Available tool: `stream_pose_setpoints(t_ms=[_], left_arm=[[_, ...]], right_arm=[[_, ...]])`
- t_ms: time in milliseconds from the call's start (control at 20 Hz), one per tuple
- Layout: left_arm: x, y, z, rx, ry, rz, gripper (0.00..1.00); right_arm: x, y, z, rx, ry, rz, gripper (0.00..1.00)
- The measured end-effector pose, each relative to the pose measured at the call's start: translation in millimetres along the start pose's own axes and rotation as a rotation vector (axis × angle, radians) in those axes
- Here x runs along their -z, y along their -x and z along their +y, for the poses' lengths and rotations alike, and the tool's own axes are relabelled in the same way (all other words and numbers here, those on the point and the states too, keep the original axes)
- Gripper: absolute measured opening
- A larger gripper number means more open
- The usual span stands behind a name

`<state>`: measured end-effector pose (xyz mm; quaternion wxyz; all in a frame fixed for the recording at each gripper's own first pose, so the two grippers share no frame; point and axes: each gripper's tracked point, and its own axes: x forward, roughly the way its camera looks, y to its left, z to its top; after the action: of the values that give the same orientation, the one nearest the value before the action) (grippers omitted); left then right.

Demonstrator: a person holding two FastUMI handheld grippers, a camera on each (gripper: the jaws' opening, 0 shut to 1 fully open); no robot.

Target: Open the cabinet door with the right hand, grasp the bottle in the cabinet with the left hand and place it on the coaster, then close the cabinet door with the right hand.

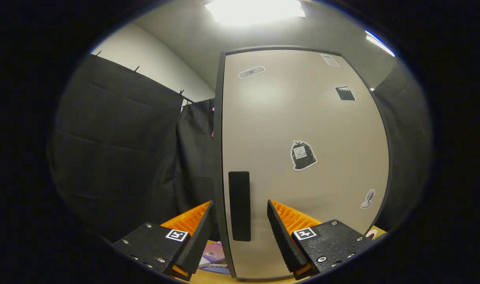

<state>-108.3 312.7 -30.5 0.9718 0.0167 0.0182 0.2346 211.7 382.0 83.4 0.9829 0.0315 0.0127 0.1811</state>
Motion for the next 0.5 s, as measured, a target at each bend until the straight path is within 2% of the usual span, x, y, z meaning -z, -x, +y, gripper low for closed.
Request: stream_pose_setpoints(t_ms=[50,100,150,350,400,500], left_arm=[[1,0,2,-0.001,0.0,0.002,0.91],[2,-1,3,-0.002,-0.001,0.002,0.87],[2,-1,5,-0.003,-0.002,0.001,0.91],[2,0,12,-0.008,-0.001,-0.002,0.91],[2,0,13,-0.008,0.002,-0.001,0.87],[2,1,13,-0.002,0.006,0.003,0.87]], right_arm=[[3,-5,1,0.002,-0.006,0.022,0.78],[8,-13,1,0.004,-0.01,0.043,0.77],[10,-18,0,0.012,-0.01,0.06,0.75],[22,-31,-4,0.035,-0.011,0.13,0.61],[26,-34,-4,0.038,-0.005,0.152,0.59],[35,-36,0,0.029,0.0,0.202,0.52]])
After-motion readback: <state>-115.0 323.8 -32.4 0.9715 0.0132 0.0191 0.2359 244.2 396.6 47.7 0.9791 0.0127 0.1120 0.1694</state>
